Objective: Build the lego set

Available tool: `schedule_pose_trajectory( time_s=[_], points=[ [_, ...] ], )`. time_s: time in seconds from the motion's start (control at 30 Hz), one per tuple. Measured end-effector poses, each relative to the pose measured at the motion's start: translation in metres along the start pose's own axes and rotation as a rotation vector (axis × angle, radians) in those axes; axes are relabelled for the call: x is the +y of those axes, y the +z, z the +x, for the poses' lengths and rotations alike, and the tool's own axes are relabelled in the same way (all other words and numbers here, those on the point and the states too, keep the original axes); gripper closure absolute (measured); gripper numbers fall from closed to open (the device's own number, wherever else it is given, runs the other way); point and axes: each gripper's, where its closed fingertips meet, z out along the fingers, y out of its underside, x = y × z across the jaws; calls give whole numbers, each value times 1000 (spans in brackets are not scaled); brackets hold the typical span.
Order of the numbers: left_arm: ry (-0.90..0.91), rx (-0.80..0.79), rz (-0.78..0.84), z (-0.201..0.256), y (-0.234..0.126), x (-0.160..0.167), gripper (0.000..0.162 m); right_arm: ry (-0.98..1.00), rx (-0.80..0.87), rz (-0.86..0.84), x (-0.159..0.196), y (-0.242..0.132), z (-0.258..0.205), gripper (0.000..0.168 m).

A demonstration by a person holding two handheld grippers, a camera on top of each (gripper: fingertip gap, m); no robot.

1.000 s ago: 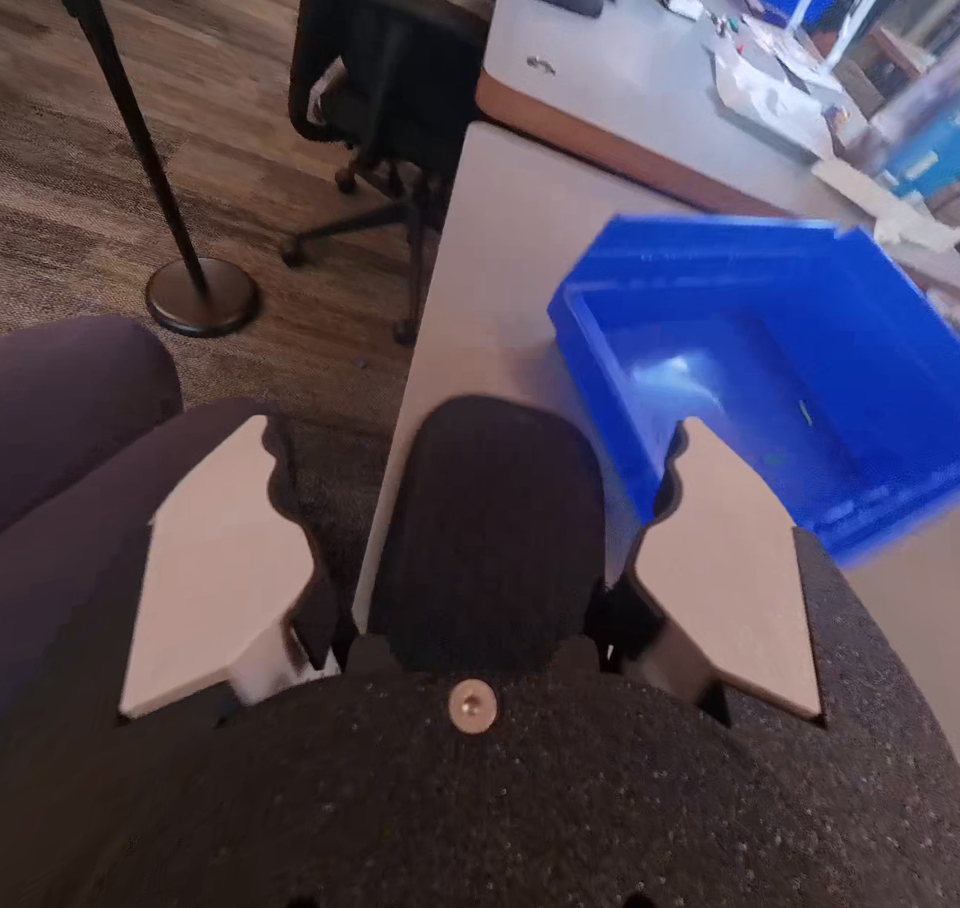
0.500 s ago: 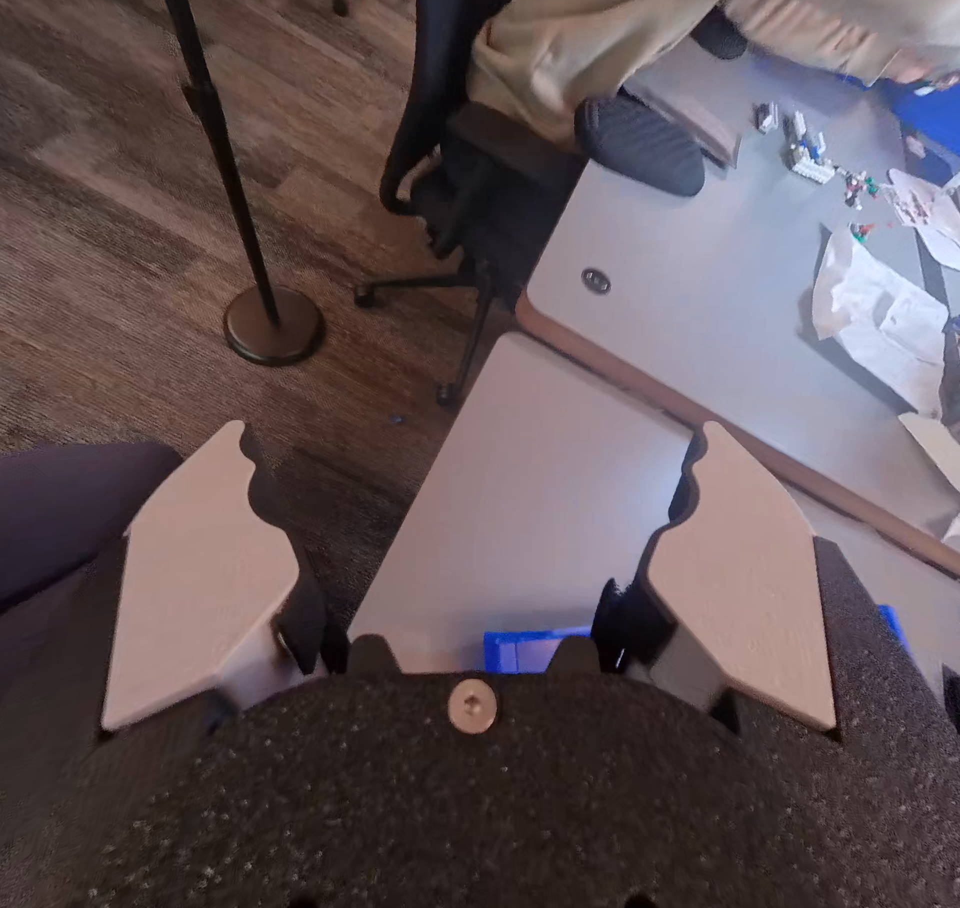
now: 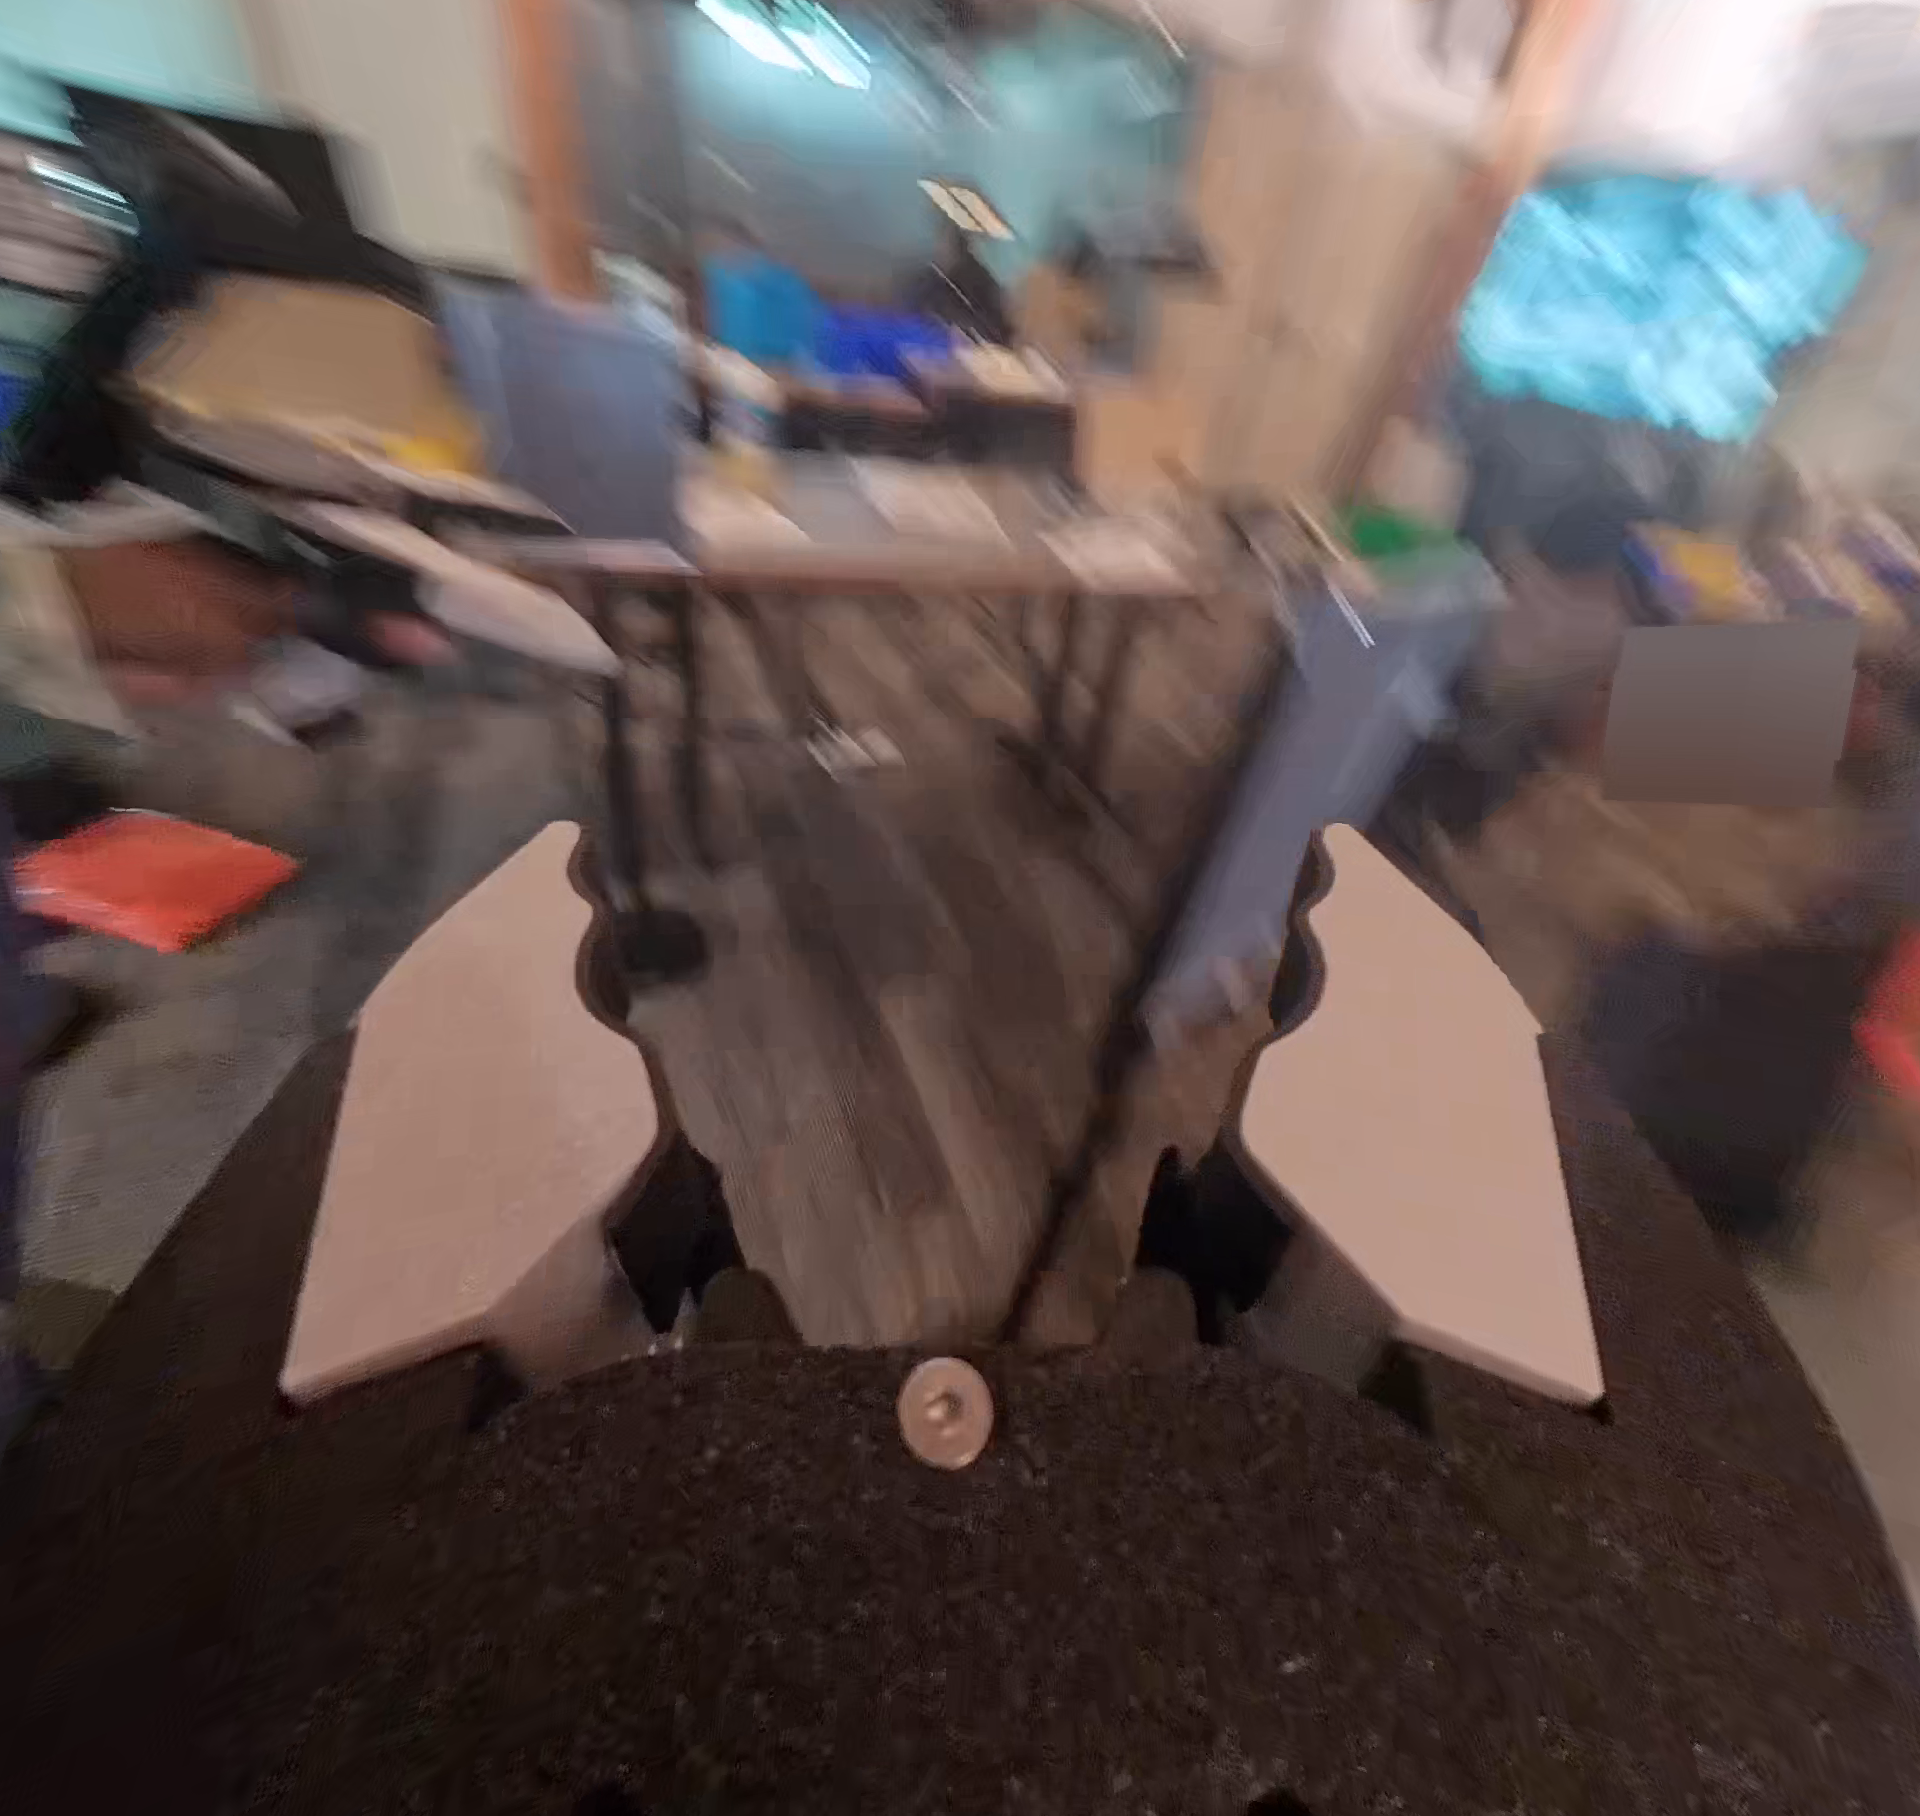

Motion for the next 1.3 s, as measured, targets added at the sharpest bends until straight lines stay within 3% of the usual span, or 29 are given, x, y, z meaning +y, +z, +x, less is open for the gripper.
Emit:
schedule_pose_trajectory(
  time_s=[0.07,0.13,0.3,0.5,0.73,0.77,0.8,0.83,0.87,0.97,1.07,1.17,1.2,1.27,1.3],
  points=[
    [-62,-105,19,-42,-23,1,16,-115,-255,200,-55,53,-43,55],
    [-116,-208,55,-81,-47,2,16,-179,-475,303,-85,98,-85,63],
    [-222,-497,151,-161,-131,12,17,-50,-965,323,-107,194,-176,64],
    [-245,-920,146,-223,-278,47,16,136,-1135,295,-111,316,-273,59],
    [-279,-1349,59,-291,-444,96,17,-95,-1382,157,-89,452,-426,55],
    [-306,-1411,41,-298,-465,104,17,-99,-1423,163,-93,471,-454,62],
    [-337,-1484,32,-304,-487,111,17,-115,-1473,174,-97,486,-484,89],
    [-376,-1559,33,-306,-508,115,17,-150,-1556,176,-100,496,-516,135],
    [-410,-1628,43,-306,-528,117,17,-174,-1658,163,-104,501,-551,164],
    [-423,-1861,55,-291,-588,124,38,-180,-1967,125,-119,501,-668,165],
    [-504,-2032,66,-259,-638,139,58,-241,-2173,200,-144,477,-782,142],
    [-547,-2229,52,-211,-690,155,125,-320,-2303,307,-166,431,-886,105],
    [-551,-2303,58,-194,-708,163,140,-327,-2343,336,-172,412,-916,98],
    [-573,-2420,68,-164,-743,181,157,-296,-2404,383,-184,370,-968,98],
    [-592,-2469,61,-149,-759,192,162,-267,-2434,395,-188,349,-990,108]
  ],
)
